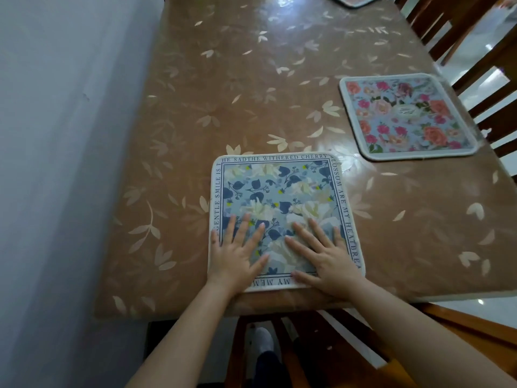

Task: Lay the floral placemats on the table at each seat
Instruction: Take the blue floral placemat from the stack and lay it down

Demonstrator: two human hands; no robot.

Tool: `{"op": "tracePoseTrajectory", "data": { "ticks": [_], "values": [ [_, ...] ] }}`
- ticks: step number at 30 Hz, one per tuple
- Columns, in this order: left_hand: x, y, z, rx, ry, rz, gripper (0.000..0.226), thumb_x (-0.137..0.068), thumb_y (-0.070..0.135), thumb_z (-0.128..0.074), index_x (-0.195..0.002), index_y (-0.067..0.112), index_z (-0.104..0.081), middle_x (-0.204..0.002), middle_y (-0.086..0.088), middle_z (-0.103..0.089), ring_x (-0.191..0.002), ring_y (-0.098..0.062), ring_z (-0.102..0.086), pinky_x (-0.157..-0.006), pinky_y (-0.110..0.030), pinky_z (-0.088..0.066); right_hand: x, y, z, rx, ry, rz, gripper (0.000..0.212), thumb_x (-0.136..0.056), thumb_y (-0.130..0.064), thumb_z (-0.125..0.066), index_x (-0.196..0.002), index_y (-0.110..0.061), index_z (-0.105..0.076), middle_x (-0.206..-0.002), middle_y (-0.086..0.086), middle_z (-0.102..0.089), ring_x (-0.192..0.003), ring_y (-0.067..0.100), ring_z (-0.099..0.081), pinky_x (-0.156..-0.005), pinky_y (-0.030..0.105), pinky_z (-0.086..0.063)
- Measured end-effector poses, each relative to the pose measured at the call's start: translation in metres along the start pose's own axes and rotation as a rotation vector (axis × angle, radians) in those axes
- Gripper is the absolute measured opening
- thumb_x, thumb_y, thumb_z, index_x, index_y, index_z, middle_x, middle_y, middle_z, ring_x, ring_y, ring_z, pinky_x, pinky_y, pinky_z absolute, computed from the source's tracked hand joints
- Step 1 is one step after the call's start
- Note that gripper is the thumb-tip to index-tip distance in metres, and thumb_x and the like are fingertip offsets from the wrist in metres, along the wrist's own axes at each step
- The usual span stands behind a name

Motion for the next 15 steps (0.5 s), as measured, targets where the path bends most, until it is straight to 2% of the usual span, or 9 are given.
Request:
{"op": "tracePoseTrajectory", "data": {
  "ticks": [7,12,15],
  "values": [
    [-0.061,-0.014,0.018,0.023,0.051,0.003,0.062,-0.079,0.071,-0.01,-0.133,0.05,0.013,-0.149,0.01,0.018,-0.134,-0.013,0.026,-0.106,-0.053,0.009,-0.066,0.024,0.028,0.012,0.053,0.073,0.074,-0.079,-0.07,-0.033,-0.134,-0.048,0.013,-0.15,-0.015,0.012,-0.14,0.019,0.016,-0.109,0.058,0.008],
    [-0.105,-0.026,0.026,-0.014,0.078,0.024,0.062,-0.078,0.071,-0.007,-0.133,0.048,0.011,-0.153,0.007,0.009,-0.136,-0.015,0.018,-0.107,-0.056,0.002,-0.11,0.041,0.046,0.025,0.09,0.072,0.07,-0.077,-0.073,-0.021,-0.132,-0.051,0.014,-0.149,-0.018,0.013,-0.139,0.015,0.016,-0.108,0.055,0.01],
    [-0.128,-0.03,0.031,-0.013,0.104,0.026,0.062,-0.079,0.071,-0.008,-0.134,0.048,0.009,-0.154,0.007,0.007,-0.137,-0.016,0.015,-0.107,-0.058,0.001,-0.129,0.05,0.053,0.019,0.124,0.052,0.07,-0.077,-0.073,-0.023,-0.137,-0.047,0.005,-0.15,-0.018,0.009,-0.139,0.013,0.014,-0.109,0.056,0.01]
  ]
}}
Point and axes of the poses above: each hand's wrist, its own x-axis away from the middle knuckle, its own z-axis out of the back of the hand, y = z × x, the point moved 9 cm from there along -x, towards the middle knuckle
